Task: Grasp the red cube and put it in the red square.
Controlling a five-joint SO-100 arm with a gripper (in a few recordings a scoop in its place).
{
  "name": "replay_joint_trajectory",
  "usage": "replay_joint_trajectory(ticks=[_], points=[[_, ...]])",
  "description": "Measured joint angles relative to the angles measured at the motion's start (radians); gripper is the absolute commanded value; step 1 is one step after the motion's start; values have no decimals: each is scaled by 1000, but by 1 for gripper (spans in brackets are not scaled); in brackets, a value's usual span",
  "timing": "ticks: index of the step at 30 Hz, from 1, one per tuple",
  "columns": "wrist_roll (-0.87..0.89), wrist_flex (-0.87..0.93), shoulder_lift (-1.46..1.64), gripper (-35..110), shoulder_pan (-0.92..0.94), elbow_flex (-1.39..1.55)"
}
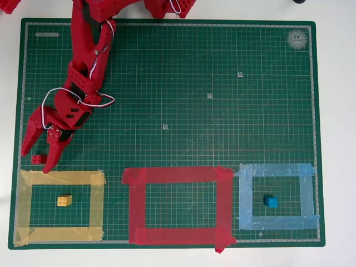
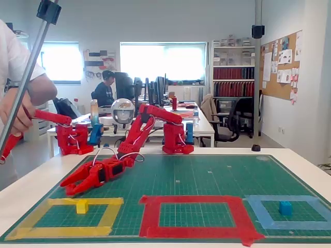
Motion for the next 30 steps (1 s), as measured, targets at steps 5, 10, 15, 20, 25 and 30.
replay_joint_trajectory(ticks=[5, 10, 15, 20, 25, 30], points=[[0, 63, 17, 27, 0, -2], [0, 107, 23, 26, 0, -5], [0, 107, 29, 22, 0, -2], [0, 107, 29, 18, -2, -2], [0, 107, 29, 5, -2, 0], [0, 107, 34, 0, -2, 6]])
